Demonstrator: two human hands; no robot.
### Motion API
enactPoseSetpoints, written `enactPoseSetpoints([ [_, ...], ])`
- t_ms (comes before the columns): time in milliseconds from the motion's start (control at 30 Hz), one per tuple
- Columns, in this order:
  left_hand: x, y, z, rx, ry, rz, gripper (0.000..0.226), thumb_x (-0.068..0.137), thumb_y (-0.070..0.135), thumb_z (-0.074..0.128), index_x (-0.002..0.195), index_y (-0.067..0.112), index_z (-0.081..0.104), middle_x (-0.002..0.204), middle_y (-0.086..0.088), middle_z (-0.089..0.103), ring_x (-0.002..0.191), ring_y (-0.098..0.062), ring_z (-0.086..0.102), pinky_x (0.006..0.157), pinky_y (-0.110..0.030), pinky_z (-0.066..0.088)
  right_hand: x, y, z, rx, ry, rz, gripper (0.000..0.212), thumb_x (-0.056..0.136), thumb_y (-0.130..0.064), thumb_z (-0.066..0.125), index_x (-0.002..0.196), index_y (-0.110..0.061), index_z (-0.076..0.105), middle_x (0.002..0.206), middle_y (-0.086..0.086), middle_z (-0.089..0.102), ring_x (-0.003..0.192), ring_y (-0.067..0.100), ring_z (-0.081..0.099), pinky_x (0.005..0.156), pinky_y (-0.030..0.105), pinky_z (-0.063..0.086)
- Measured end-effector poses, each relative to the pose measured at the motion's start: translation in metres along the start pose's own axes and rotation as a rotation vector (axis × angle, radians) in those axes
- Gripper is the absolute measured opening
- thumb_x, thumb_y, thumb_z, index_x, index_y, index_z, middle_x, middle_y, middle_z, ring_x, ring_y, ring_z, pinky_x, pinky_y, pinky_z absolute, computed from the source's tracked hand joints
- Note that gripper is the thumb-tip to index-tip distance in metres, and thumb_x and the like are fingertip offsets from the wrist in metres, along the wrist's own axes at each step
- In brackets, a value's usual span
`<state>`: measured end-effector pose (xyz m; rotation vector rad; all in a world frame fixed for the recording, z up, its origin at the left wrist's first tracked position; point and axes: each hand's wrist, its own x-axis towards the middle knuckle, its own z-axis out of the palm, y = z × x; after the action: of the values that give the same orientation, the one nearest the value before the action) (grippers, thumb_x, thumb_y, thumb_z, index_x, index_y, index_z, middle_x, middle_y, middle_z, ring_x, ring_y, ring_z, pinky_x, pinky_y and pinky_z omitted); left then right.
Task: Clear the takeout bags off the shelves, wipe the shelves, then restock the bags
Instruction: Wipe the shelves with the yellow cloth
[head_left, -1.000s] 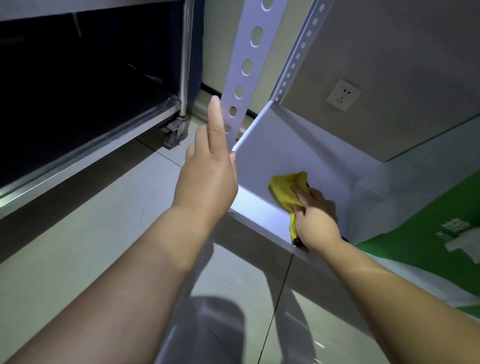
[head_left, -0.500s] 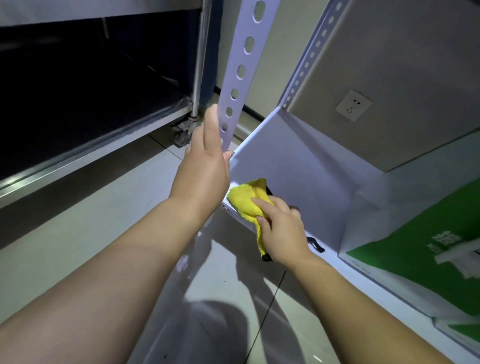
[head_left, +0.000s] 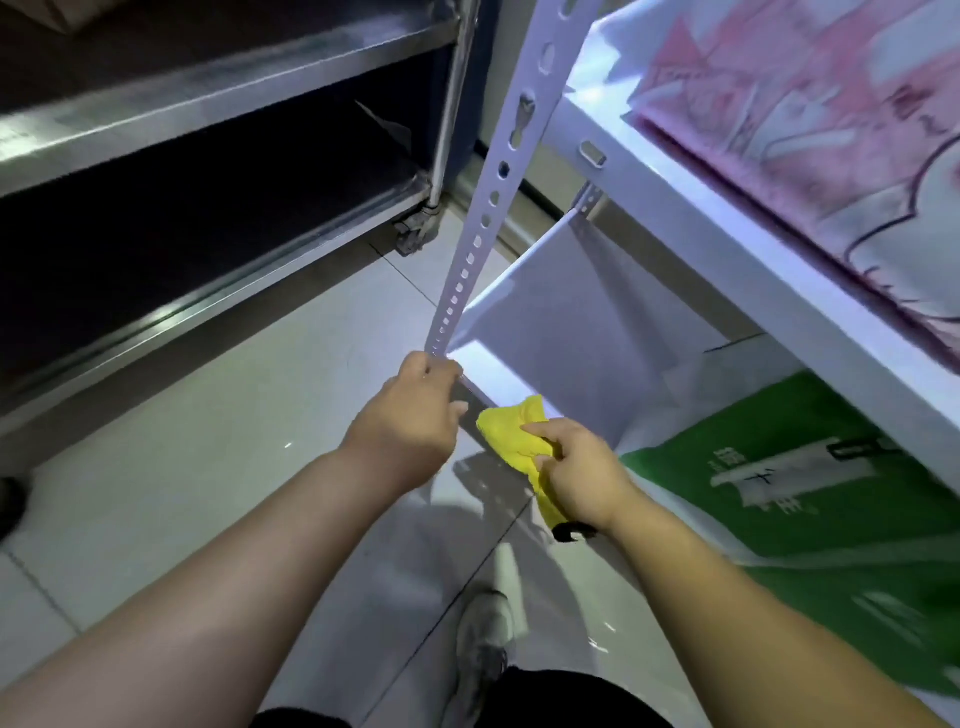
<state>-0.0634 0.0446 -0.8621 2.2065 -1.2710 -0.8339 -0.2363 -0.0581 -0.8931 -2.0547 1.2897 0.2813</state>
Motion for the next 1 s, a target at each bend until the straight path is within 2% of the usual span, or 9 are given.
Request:
enactPoseSetpoints([
  [200, -0.091, 0.058, -0.072, -0.113, -0.086, -0.038, 0.030, 0.095, 0.030, 0.046, 0.123, 0.022, 0.053, 0.129, 0.002, 0.047, 0.111, -0.019, 0.050, 0.088, -0.027, 0.038, -0.126, -0.065, -0.060, 0.137, 0.029, -0.230, 0.044, 0.082, -0.009, 0.067, 0.123, -0.024, 0.060, 0.131, -0.001, 0.054, 0.119, 0.011, 0.050, 0.087, 0.001, 0.030],
  [333, -0.140, 0.097, -0.128, -0.147, -0.036, 0.045, 0.029, 0.095, 0.028, 0.046, 0.122, 0.021, 0.055, 0.123, 0.001, 0.050, 0.108, -0.017, 0.050, 0.086, -0.024, 0.036, -0.206, -0.102, -0.102, 0.351, 0.066, -0.249, 0.055, 0.077, -0.002, 0.069, 0.122, -0.030, 0.060, 0.124, -0.030, 0.045, 0.110, -0.025, 0.038, 0.089, -0.001, 0.029],
  [433, -0.164, 0.123, -0.163, -0.122, 0.008, 0.102, 0.030, 0.095, 0.030, 0.047, 0.123, 0.024, 0.053, 0.122, 0.005, 0.050, 0.103, -0.009, 0.050, 0.082, -0.020, 0.035, -0.248, -0.118, -0.126, 0.286, 0.176, -0.327, 0.050, 0.076, -0.005, 0.070, 0.121, -0.026, 0.063, 0.131, -0.016, 0.050, 0.121, -0.004, 0.044, 0.101, 0.019, 0.037],
  [500, -0.181, 0.145, -0.184, -0.111, 0.018, 0.154, 0.031, 0.094, 0.030, 0.047, 0.124, 0.025, 0.053, 0.123, 0.007, 0.049, 0.100, -0.008, 0.050, 0.082, -0.021, 0.037, -0.274, -0.127, -0.142, 0.260, 0.305, -0.362, 0.041, 0.078, -0.004, 0.070, 0.114, -0.024, 0.068, 0.125, -0.008, 0.057, 0.112, -0.001, 0.050, 0.096, 0.017, 0.041],
  [600, -0.204, 0.183, -0.210, -0.080, 0.021, 0.255, 0.032, 0.092, 0.028, 0.051, 0.124, 0.027, 0.054, 0.125, 0.007, 0.051, 0.107, -0.011, 0.049, 0.088, -0.023, 0.038, -0.309, -0.140, -0.172, 0.332, 0.423, -0.383, 0.034, 0.077, 0.004, 0.068, 0.101, -0.020, 0.074, 0.109, -0.014, 0.061, 0.098, -0.008, 0.054, 0.087, 0.011, 0.043],
  [700, -0.228, 0.222, -0.230, -0.037, 0.010, 0.343, 0.041, 0.090, 0.034, 0.056, 0.130, 0.028, 0.050, 0.130, 0.009, 0.049, 0.120, -0.012, 0.044, 0.094, -0.023, 0.034, -0.347, -0.149, -0.204, 0.343, 0.419, -0.415, 0.036, 0.079, 0.007, 0.063, 0.092, -0.024, 0.076, 0.103, -0.020, 0.062, 0.097, -0.004, 0.057, 0.086, 0.016, 0.047],
  [767, -0.246, 0.248, -0.239, -0.049, -0.008, 0.385, 0.043, 0.088, 0.036, 0.058, 0.130, 0.029, 0.050, 0.128, 0.011, 0.050, 0.116, -0.007, 0.045, 0.092, -0.022, 0.035, -0.375, -0.151, -0.223, 0.351, 0.407, -0.423, 0.047, 0.080, 0.009, 0.059, 0.077, -0.036, 0.073, 0.099, -0.022, 0.064, 0.097, 0.001, 0.059, 0.083, 0.017, 0.049],
  [833, -0.267, 0.274, -0.244, -0.080, -0.039, 0.402, 0.035, 0.087, 0.035, 0.060, 0.122, 0.030, 0.057, 0.119, 0.012, 0.056, 0.107, -0.005, 0.050, 0.090, -0.024, 0.040, -0.404, -0.147, -0.240, 0.389, 0.407, -0.407, 0.054, 0.078, 0.011, 0.057, 0.062, -0.041, 0.066, 0.087, -0.025, 0.065, 0.089, -0.001, 0.059, 0.074, 0.013, 0.048],
  [1000, -0.329, 0.333, -0.236, -0.217, -0.014, 0.430, 0.010, 0.087, 0.026, 0.061, 0.086, 0.036, 0.063, 0.086, 0.016, 0.064, 0.084, -0.001, 0.057, 0.073, -0.022, 0.047, -0.481, -0.123, -0.269, 0.515, 0.539, -0.393, 0.040, 0.071, 0.005, 0.066, 0.065, -0.033, 0.054, 0.070, -0.014, 0.063, 0.071, 0.009, 0.060, 0.063, 0.021, 0.050],
])
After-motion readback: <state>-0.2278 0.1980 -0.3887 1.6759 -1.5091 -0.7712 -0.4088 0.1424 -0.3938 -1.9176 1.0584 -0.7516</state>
